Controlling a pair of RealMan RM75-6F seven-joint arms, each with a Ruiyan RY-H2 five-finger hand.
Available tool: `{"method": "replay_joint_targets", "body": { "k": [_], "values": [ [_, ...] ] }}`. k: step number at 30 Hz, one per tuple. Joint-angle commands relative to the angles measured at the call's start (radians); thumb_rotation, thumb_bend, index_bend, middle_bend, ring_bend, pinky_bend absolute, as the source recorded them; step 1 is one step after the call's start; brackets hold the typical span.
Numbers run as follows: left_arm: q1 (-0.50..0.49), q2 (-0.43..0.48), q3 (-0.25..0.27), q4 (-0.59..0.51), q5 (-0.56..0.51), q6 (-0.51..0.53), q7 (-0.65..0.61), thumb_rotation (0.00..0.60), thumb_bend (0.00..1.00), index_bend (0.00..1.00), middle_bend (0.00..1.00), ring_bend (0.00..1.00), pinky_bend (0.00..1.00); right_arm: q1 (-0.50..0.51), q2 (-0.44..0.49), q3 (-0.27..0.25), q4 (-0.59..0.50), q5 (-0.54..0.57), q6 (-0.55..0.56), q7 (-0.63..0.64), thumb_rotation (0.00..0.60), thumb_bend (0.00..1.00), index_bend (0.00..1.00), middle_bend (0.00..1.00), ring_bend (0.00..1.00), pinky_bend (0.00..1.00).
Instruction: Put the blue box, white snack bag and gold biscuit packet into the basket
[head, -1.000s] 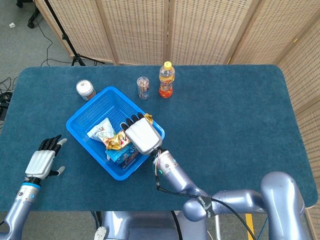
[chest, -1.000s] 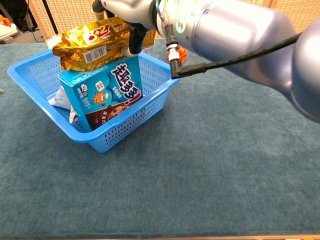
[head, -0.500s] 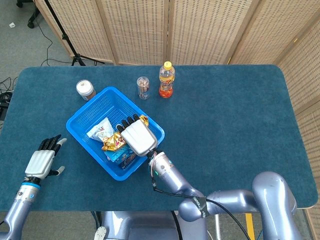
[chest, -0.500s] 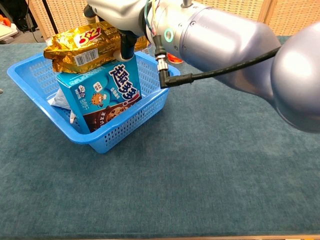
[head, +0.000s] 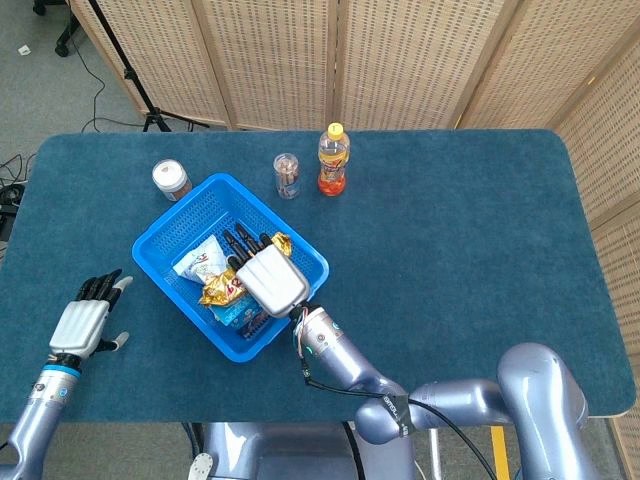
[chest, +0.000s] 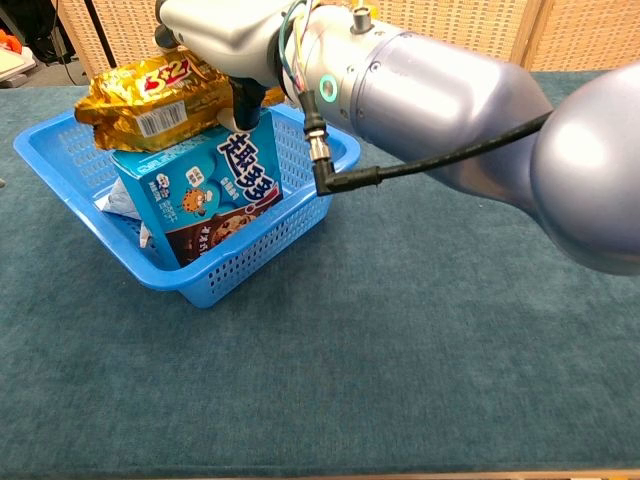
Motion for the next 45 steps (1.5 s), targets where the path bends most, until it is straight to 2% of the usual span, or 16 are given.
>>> {"method": "replay_joint_targets", "body": {
  "k": [1, 6, 13, 27, 36, 45],
  "values": [
    [-0.001, 0.0, 0.0, 0.0, 0.0, -0.001, 0.001, 0.6, 0.25, 0.0, 0.0, 0.0, 0.0, 0.0, -0.003, -0.01, 0.012, -0.027, 0.004, 0.008, 0.6, 0.26, 0.2, 0.0, 0.0, 0.36],
    [0.0, -0.001, 0.0, 0.001, -0.002, -0.001, 0.002, 0.6, 0.25, 0.0, 0.0, 0.0, 0.0, -0.006, -0.007, -0.017, 0.029, -0.06, 0.013, 0.024, 0.6, 0.26, 0.09, 0.0, 0.0, 0.26],
    [0.0, -0.002, 0.0, 0.0, -0.004, -0.001, 0.005, 0.6, 0.25, 0.0, 0.0, 0.0, 0.0, -0.012, -0.01, -0.016, 0.041, -0.083, 0.018, 0.033, 0.6, 0.22, 0.01, 0.0, 0.0, 0.14],
    [0.0, -0.001, -0.001, -0.001, -0.006, -0.002, 0.005, 0.6, 0.25, 0.0, 0.0, 0.0, 0.0, -0.024, 0.004, -0.01, 0.032, -0.086, 0.036, -0.002, 0.6, 0.21, 0.0, 0.0, 0.0, 0.12],
    [0.005, 0.001, -0.007, -0.005, -0.007, 0.017, 0.012, 0.6, 0.24, 0.0, 0.0, 0.0, 0.0, -0.09, 0.108, -0.032, -0.036, -0.083, 0.08, -0.023, 0.6, 0.21, 0.0, 0.0, 0.0, 0.12],
    [0.019, 0.023, -0.013, -0.036, -0.001, 0.058, 0.026, 0.6, 0.24, 0.0, 0.0, 0.0, 0.0, -0.181, 0.259, -0.042, -0.139, -0.104, 0.151, 0.003, 0.6, 0.21, 0.0, 0.0, 0.0, 0.12]
  ]
}}
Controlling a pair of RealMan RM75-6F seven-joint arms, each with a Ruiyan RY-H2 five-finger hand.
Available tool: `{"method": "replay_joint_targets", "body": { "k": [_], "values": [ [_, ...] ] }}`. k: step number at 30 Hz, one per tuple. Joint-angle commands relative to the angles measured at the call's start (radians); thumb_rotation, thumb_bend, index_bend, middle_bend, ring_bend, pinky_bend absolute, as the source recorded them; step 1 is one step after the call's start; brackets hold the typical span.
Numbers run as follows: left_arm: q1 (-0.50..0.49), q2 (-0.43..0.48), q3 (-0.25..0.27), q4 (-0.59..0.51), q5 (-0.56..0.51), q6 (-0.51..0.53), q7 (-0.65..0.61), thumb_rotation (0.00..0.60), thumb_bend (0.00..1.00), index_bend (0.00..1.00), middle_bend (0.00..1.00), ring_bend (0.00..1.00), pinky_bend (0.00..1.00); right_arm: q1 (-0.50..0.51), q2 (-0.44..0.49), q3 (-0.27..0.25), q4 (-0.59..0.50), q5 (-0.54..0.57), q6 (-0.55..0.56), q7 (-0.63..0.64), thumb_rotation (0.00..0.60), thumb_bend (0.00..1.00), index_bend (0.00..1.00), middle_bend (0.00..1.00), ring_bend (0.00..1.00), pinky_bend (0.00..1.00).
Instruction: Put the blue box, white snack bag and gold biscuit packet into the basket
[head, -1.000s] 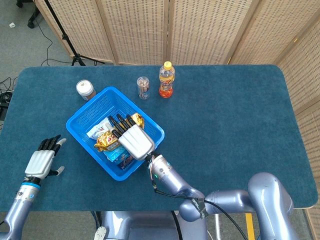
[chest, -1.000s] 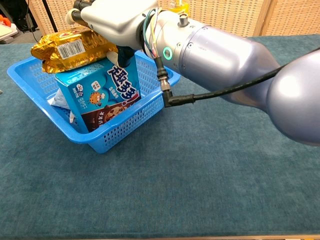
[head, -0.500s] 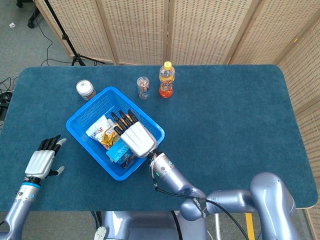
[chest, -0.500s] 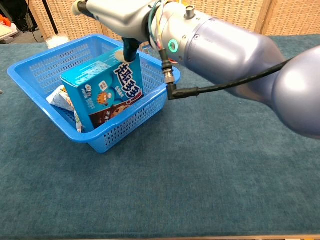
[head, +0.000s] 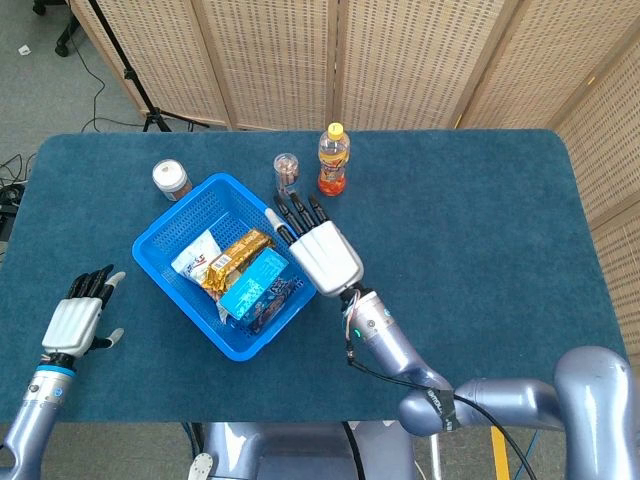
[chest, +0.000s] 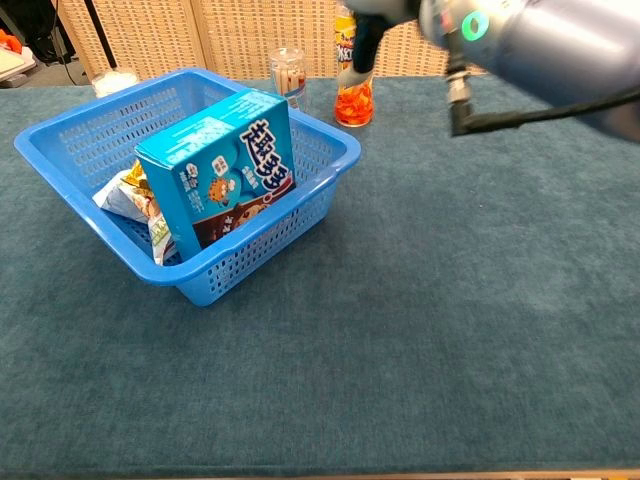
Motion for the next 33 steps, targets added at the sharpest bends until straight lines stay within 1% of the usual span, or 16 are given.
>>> {"method": "replay_joint_targets", "body": {
  "k": [1, 3, 7, 12, 13, 15, 17, 19, 22, 25, 30, 33],
  "values": [
    [0.004, 0.007, -0.001, -0.01, 0.004, 0.011, 0.008, 0.6, 0.24, 0.0, 0.0, 0.0, 0.0, -0.065, 0.074, -0.017, -0.048, -0.017, 0.048, 0.039, 0.6, 0.21, 0.0, 0.0, 0.0, 0.12],
    [0.007, 0.011, 0.0, -0.018, 0.008, 0.018, 0.014, 0.6, 0.24, 0.0, 0.0, 0.0, 0.0, -0.107, 0.116, -0.035, -0.072, -0.031, 0.072, 0.072, 0.6, 0.21, 0.0, 0.0, 0.0, 0.12],
    [0.01, 0.014, 0.004, -0.032, 0.017, 0.029, 0.028, 0.6, 0.24, 0.0, 0.0, 0.0, 0.0, -0.203, 0.191, -0.091, -0.109, -0.101, 0.131, 0.157, 0.6, 0.21, 0.0, 0.0, 0.0, 0.12],
    [0.015, 0.016, 0.006, -0.042, 0.025, 0.045, 0.048, 0.6, 0.24, 0.0, 0.0, 0.0, 0.0, -0.349, 0.272, -0.203, -0.133, -0.207, 0.21, 0.283, 0.6, 0.21, 0.0, 0.0, 0.0, 0.12],
    [0.016, 0.016, 0.007, -0.045, 0.029, 0.05, 0.051, 0.6, 0.24, 0.0, 0.0, 0.0, 0.0, -0.385, 0.285, -0.23, -0.127, -0.235, 0.231, 0.32, 0.6, 0.21, 0.0, 0.0, 0.0, 0.12],
    [0.019, 0.017, 0.007, -0.048, 0.034, 0.059, 0.057, 0.6, 0.23, 0.0, 0.0, 0.0, 0.0, -0.429, 0.296, -0.259, -0.11, -0.269, 0.253, 0.37, 0.6, 0.21, 0.0, 0.0, 0.0, 0.12],
    [0.023, 0.017, 0.007, -0.051, 0.042, 0.074, 0.066, 0.6, 0.23, 0.0, 0.0, 0.0, 0.0, -0.495, 0.309, -0.305, -0.08, -0.297, 0.28, 0.443, 0.6, 0.21, 0.0, 0.0, 0.0, 0.12],
    [0.028, 0.017, 0.007, -0.056, 0.047, 0.09, 0.077, 0.6, 0.23, 0.0, 0.0, 0.0, 0.0, -0.546, 0.316, -0.334, -0.048, -0.318, 0.298, 0.506, 0.6, 0.21, 0.0, 0.0, 0.0, 0.12],
    [0.035, 0.015, 0.007, -0.064, 0.059, 0.113, 0.092, 0.6, 0.23, 0.0, 0.0, 0.0, 0.0, -0.614, 0.315, -0.354, -0.01, -0.322, 0.321, 0.589, 0.6, 0.21, 0.0, 0.0, 0.0, 0.12],
    [0.039, 0.012, 0.011, -0.069, 0.07, 0.126, 0.107, 0.6, 0.23, 0.0, 0.0, 0.0, 0.0, -0.667, 0.303, -0.361, 0.028, -0.334, 0.346, 0.651, 0.6, 0.21, 0.0, 0.0, 0.0, 0.12],
    [0.046, 0.017, 0.022, -0.079, 0.078, 0.129, 0.118, 0.6, 0.23, 0.0, 0.0, 0.0, 0.0, -0.748, 0.293, -0.386, 0.1, -0.378, 0.386, 0.702, 0.6, 0.21, 0.0, 0.0, 0.0, 0.12],
    [0.051, 0.027, 0.028, -0.091, 0.075, 0.125, 0.124, 0.6, 0.23, 0.0, 0.0, 0.0, 0.0, -0.777, 0.302, -0.405, 0.121, -0.397, 0.368, 0.733, 0.6, 0.21, 0.0, 0.0, 0.0, 0.12]
  ]
}}
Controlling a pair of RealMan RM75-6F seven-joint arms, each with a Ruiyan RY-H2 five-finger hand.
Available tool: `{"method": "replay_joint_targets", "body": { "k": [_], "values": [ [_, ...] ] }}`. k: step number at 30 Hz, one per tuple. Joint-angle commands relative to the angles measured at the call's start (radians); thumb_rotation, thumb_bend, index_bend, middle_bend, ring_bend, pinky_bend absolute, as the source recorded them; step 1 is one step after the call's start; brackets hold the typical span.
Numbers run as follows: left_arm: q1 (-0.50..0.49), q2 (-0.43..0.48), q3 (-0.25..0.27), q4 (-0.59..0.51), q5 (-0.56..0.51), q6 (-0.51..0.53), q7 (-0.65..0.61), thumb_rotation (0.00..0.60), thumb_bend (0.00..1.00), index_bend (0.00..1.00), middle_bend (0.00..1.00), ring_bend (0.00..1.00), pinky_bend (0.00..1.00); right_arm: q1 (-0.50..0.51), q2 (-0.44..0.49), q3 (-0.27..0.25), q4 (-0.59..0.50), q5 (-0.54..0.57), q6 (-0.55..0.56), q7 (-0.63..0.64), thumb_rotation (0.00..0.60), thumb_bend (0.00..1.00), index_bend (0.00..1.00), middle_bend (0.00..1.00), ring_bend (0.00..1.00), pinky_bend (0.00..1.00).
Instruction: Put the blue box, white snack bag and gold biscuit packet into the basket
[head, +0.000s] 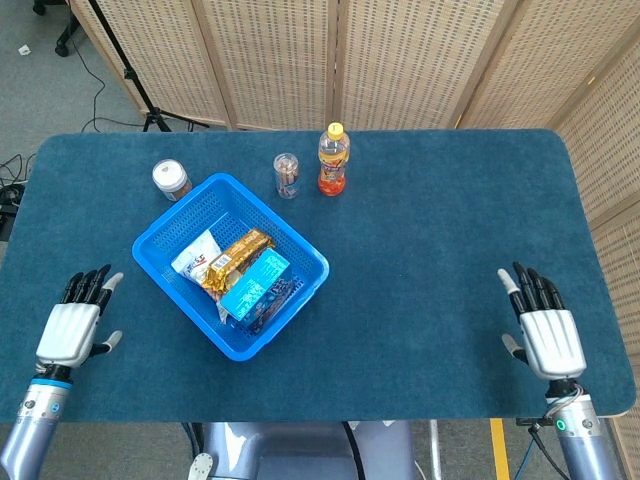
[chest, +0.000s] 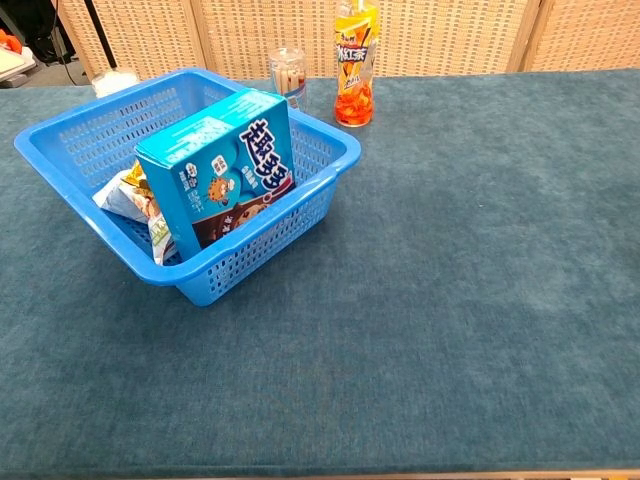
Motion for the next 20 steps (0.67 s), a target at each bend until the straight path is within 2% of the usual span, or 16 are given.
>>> {"method": "replay_joint_targets", "body": {
  "k": [1, 10, 20],
  "values": [
    [0.005, 0.012, 0.005, -0.013, -0.003, -0.002, 0.002, 0.6, 0.23, 0.0, 0.0, 0.0, 0.0, -0.034, 0.008, -0.025, 0.025, -0.021, -0.024, 0.045, 0.6, 0.21, 0.0, 0.0, 0.0, 0.12],
    [0.027, 0.024, 0.014, -0.046, 0.027, 0.041, 0.025, 0.6, 0.23, 0.0, 0.0, 0.0, 0.0, -0.078, -0.012, 0.001, 0.1, -0.039, -0.073, 0.143, 0.6, 0.21, 0.0, 0.0, 0.0, 0.12],
    [0.034, 0.016, 0.027, -0.047, 0.039, 0.036, 0.049, 0.6, 0.23, 0.0, 0.0, 0.0, 0.0, -0.099, -0.021, 0.037, 0.106, -0.06, -0.101, 0.145, 0.6, 0.21, 0.0, 0.0, 0.0, 0.12]
  ]
}}
